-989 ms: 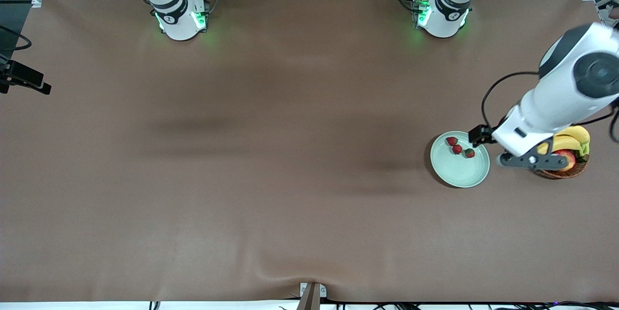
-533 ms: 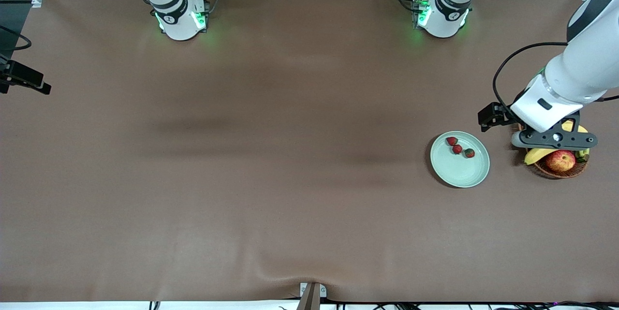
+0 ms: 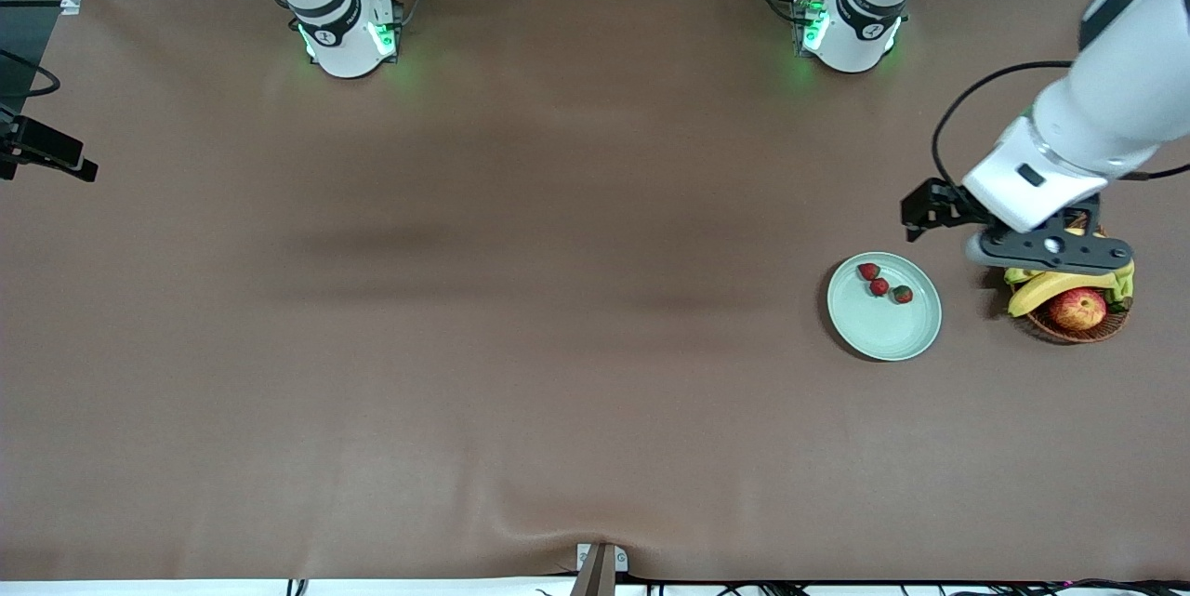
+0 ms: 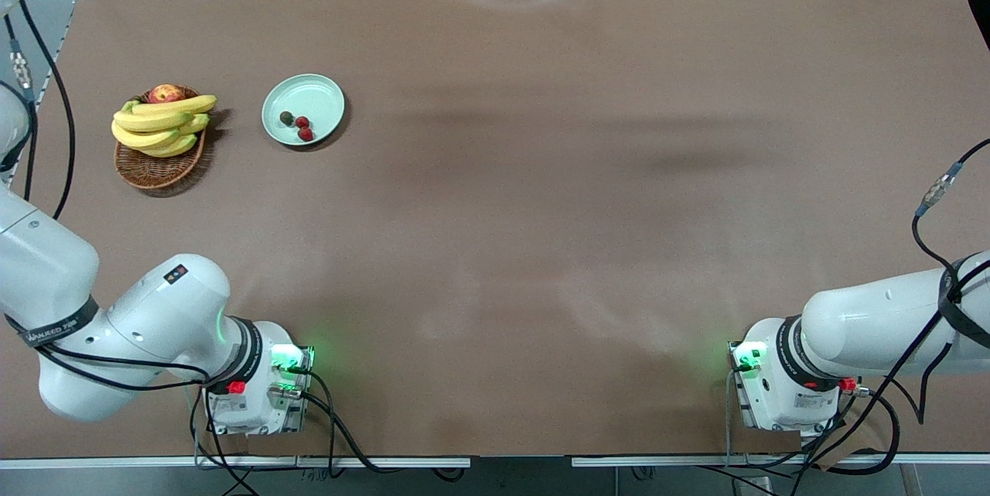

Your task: Collect all strawberries into plate

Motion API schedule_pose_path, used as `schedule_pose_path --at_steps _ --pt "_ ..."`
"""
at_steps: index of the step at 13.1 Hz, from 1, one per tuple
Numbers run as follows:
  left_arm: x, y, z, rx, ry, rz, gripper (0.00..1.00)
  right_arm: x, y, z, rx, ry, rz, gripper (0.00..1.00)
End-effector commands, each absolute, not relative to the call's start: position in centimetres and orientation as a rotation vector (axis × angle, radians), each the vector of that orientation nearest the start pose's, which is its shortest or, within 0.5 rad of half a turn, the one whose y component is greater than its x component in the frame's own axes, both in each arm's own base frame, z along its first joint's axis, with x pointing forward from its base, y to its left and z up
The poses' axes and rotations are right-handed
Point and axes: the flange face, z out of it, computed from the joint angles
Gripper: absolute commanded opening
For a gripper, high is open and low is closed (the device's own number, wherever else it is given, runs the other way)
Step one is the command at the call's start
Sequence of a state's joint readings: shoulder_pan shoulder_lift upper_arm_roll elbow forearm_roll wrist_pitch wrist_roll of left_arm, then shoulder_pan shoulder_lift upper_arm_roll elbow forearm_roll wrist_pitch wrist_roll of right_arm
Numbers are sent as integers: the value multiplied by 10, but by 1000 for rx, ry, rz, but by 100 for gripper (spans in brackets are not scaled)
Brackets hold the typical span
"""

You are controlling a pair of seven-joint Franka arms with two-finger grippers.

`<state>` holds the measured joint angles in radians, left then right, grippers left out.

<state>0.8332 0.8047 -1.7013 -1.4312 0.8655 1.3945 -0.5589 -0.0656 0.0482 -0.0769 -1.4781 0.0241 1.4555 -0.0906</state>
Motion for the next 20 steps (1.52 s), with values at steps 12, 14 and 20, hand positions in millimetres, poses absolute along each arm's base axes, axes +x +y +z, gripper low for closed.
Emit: schedule_pose_path --at_steps 12,14,20 --pt "606 -280 552 -2976 -125 -102 100 553 -74 634 -3111 66 98 100" --pt "600 -298 546 -2930 -123 -121 100 553 -74 634 -3111 68 98 100" --pt "600 -280 560 -3016 -303 -24 100 553 -74 634 -3111 68 98 100"
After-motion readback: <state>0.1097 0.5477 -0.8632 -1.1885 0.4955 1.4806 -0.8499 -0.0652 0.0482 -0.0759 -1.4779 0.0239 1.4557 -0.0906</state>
